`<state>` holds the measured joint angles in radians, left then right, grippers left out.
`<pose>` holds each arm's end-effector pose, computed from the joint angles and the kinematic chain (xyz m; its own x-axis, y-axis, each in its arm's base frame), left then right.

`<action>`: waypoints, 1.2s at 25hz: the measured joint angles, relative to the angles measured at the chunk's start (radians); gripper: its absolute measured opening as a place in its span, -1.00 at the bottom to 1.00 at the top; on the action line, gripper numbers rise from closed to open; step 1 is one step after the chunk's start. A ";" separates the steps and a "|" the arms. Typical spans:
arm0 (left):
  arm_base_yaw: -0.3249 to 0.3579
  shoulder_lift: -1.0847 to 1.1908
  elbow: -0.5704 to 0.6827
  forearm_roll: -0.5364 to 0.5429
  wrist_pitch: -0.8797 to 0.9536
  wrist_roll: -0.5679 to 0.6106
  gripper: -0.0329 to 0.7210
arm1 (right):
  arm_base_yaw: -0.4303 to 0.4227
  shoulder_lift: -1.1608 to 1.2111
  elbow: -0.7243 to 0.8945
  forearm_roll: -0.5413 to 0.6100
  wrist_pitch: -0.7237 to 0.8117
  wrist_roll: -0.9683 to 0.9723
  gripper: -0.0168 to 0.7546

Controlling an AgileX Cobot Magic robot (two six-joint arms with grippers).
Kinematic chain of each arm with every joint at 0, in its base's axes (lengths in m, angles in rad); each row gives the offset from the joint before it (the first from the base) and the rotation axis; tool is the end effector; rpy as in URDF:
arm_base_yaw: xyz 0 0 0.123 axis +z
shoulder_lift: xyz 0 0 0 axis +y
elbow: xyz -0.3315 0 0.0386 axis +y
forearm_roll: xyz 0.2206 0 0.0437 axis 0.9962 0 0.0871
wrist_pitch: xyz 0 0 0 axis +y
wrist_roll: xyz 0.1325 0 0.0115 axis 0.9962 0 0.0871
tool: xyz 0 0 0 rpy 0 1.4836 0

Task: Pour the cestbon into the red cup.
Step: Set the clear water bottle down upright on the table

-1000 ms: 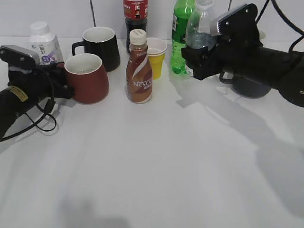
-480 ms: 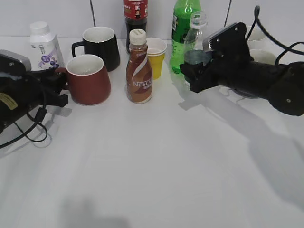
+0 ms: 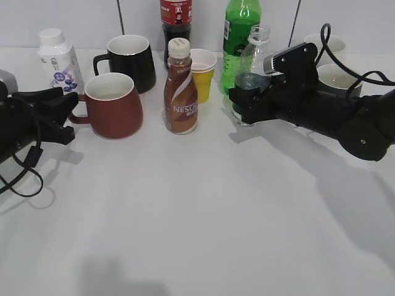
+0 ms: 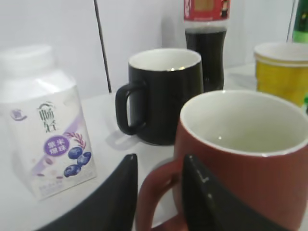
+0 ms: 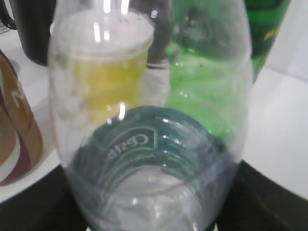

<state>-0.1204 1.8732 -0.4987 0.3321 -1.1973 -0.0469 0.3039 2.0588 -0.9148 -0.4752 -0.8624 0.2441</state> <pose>0.3401 -0.0818 0.2062 -0.0758 0.0842 -0.9936 0.4212 0.9059 0.0447 0.4073 0.1761 0.1837 -0.1905 -0.1372 -0.9720 -0.6185 0.7857 0.0103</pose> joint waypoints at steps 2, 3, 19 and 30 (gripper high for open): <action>0.000 -0.017 0.018 -0.002 -0.008 0.000 -0.27 | 0.000 0.007 0.000 -0.003 -0.016 0.007 0.28; 0.000 -0.024 0.025 -0.002 -0.009 0.000 -0.27 | 0.000 0.007 0.000 -0.012 -0.023 0.012 0.29; 0.000 -0.126 0.112 0.000 -0.007 -0.006 -0.27 | 0.000 -0.064 0.064 -0.065 0.052 0.072 0.76; -0.003 -0.441 0.125 -0.002 0.315 -0.219 -0.27 | 0.000 -0.276 0.270 -0.092 0.203 0.202 0.75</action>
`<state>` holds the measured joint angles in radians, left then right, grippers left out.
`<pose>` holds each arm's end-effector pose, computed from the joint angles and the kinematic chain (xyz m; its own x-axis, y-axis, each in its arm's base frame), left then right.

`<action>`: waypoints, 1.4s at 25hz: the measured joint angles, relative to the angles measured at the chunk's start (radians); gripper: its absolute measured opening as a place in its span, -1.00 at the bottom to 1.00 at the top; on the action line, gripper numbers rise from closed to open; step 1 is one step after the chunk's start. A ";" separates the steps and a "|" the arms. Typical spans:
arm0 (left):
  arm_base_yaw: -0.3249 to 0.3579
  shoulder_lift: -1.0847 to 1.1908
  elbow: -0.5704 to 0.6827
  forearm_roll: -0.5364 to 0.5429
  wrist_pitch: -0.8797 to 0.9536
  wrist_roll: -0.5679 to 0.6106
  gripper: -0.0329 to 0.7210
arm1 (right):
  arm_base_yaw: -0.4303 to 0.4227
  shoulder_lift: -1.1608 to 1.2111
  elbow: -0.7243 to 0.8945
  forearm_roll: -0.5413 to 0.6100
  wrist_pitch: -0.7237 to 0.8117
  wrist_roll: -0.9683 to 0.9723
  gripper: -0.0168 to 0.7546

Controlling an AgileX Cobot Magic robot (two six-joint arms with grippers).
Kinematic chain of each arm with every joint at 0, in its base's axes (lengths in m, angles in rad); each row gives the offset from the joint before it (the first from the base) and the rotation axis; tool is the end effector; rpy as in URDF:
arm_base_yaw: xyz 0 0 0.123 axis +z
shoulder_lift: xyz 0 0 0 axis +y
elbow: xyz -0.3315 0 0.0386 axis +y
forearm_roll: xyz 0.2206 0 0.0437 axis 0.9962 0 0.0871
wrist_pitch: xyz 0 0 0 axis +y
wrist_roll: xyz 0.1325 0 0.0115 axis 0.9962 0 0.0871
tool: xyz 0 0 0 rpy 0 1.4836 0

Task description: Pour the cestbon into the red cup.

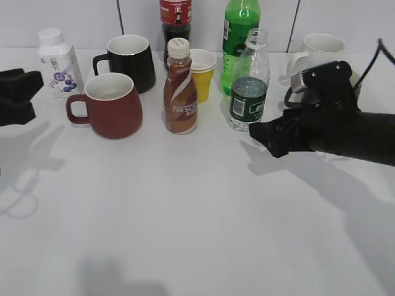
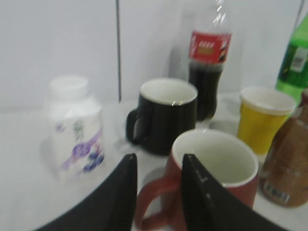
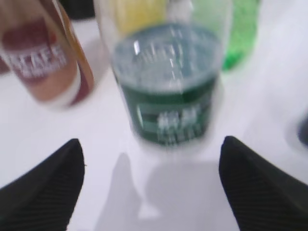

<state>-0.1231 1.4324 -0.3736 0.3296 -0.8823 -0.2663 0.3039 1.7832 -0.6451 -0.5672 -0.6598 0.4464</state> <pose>0.2605 -0.0657 0.2707 -0.1344 -0.0344 -0.9903 0.3587 0.9299 -0.0809 0.3224 0.1470 0.1999 -0.4221 -0.1521 -0.8937 -0.5710 0.8103 0.1318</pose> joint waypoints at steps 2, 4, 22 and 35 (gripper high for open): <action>0.000 -0.072 -0.016 0.000 0.141 -0.050 -0.27 | 0.000 -0.042 0.006 -0.045 0.080 0.055 0.75; 0.000 -0.138 -0.053 0.000 0.307 -0.118 -0.27 | 0.000 -0.089 0.009 -0.130 0.142 0.156 0.74; -0.248 -0.769 -0.410 -0.124 1.989 -0.195 -0.27 | 0.000 -0.544 0.038 -1.246 0.231 1.379 0.59; -0.251 -1.006 -0.410 -0.269 2.102 0.001 -0.27 | 0.002 -0.597 0.061 -0.911 1.042 1.035 0.58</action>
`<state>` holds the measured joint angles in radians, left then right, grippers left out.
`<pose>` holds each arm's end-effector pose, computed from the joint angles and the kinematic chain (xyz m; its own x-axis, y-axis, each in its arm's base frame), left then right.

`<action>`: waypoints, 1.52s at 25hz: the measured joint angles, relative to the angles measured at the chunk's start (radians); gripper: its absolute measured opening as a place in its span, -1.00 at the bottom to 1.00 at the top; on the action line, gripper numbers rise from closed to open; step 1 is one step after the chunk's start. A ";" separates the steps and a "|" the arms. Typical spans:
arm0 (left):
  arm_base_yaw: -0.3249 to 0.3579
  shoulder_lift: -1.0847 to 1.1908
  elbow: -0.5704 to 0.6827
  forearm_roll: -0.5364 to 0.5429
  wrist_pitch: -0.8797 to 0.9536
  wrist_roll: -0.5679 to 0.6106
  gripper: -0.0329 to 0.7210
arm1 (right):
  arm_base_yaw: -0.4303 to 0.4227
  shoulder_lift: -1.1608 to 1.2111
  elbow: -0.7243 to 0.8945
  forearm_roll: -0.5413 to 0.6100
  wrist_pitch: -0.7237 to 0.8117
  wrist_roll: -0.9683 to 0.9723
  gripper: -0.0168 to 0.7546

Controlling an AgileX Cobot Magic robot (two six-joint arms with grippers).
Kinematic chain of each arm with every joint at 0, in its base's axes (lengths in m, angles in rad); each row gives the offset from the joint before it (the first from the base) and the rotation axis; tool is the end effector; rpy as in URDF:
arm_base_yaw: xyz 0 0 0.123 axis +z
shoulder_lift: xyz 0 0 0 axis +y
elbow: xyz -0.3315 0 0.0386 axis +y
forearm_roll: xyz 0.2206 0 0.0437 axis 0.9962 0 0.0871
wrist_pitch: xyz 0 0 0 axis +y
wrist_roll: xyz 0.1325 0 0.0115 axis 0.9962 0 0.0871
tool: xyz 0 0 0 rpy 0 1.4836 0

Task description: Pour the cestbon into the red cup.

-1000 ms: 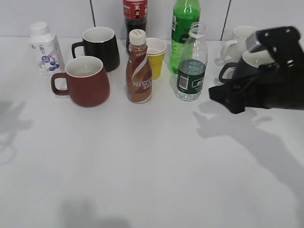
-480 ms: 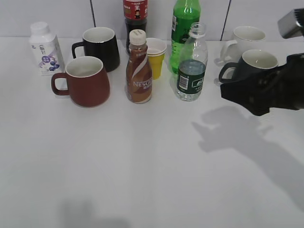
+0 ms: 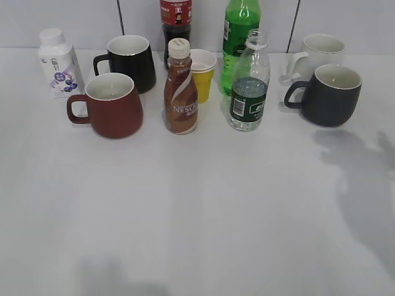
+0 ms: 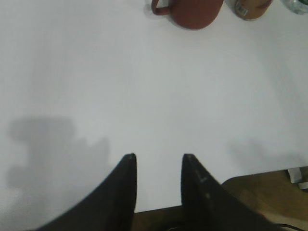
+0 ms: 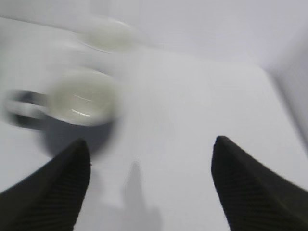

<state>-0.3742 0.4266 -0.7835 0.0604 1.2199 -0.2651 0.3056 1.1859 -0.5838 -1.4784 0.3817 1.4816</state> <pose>0.0031 0.0069 0.3203 -0.7113 0.0199 -0.7027 0.1600 0.9779 -0.1343 0.2275 0.0200 0.2911 -0.4998 -0.1476 -0.8535 0.0270 0.9822 -0.1857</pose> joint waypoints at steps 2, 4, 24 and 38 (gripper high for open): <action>0.000 -0.015 0.000 0.000 0.000 0.019 -0.27 | 0.000 0.000 0.000 0.290 0.122 -0.234 0.57; 0.000 -0.023 0.000 -0.012 0.001 0.042 -0.27 | 0.000 -0.007 0.003 0.613 0.165 -0.491 0.57; 0.000 -0.418 0.199 -0.075 0.008 0.239 -0.27 | 0.017 -0.982 0.037 1.547 0.752 -1.521 0.57; 0.000 -0.434 0.224 -0.060 -0.089 0.252 -0.27 | 0.017 -1.143 0.079 1.543 0.674 -1.523 0.57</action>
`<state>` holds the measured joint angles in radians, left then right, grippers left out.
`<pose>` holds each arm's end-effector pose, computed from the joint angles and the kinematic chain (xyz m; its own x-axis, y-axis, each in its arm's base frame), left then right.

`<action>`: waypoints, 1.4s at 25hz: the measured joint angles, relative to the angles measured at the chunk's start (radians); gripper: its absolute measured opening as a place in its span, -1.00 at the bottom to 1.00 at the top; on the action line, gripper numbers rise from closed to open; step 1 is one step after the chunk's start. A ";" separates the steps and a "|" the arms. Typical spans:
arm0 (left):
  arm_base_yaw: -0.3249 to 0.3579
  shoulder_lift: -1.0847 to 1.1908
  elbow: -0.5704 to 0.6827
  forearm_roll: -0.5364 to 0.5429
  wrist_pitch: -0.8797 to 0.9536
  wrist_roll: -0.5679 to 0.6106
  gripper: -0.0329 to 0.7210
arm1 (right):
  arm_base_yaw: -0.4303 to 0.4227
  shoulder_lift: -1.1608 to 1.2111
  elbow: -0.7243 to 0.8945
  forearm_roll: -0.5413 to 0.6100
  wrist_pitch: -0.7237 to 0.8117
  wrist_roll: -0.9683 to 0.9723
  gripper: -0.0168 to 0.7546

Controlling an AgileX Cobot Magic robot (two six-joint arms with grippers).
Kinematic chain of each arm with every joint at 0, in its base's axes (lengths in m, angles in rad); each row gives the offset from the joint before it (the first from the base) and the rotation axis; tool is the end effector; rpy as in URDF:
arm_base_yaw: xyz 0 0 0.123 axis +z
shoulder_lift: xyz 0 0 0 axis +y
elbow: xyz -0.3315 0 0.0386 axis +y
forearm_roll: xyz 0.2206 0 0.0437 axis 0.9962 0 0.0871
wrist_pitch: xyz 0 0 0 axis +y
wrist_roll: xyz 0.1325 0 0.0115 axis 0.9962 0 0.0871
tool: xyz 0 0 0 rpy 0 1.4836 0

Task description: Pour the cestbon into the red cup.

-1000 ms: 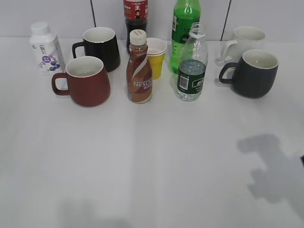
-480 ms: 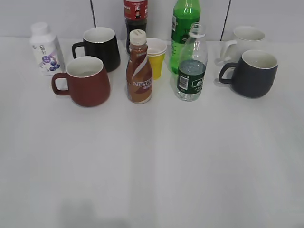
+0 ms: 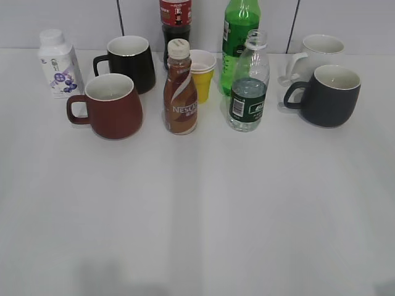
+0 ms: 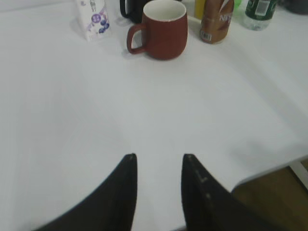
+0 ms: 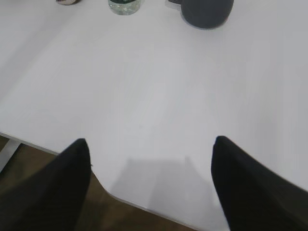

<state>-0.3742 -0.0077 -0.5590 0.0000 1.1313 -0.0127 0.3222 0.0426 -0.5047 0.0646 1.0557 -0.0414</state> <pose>-0.0475 0.0187 0.2532 -0.4323 0.1561 -0.8881 0.3601 0.9329 -0.0113 -0.0360 -0.0041 0.2488 -0.4558 -0.1622 -0.8751 -0.3671 0.9300 0.0189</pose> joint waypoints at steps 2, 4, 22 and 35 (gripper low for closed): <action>0.000 0.002 0.020 0.000 -0.039 0.000 -0.27 | 0.000 0.000 0.000 0.000 -0.003 0.000 0.57; 0.000 0.004 0.031 0.006 -0.054 0.000 -0.27 | 0.000 0.000 0.000 0.000 -0.004 0.000 0.57; 0.000 0.001 0.034 0.013 -0.063 0.001 -0.27 | -0.147 0.000 0.000 0.008 -0.016 0.000 0.57; 0.313 0.001 0.035 0.009 -0.063 0.001 -0.27 | -0.299 -0.034 0.000 0.012 -0.017 0.000 0.56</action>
<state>-0.0615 -0.0066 -0.5240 0.0092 1.0687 -0.0118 0.0234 0.0082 -0.5047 0.0762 1.0387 -0.0414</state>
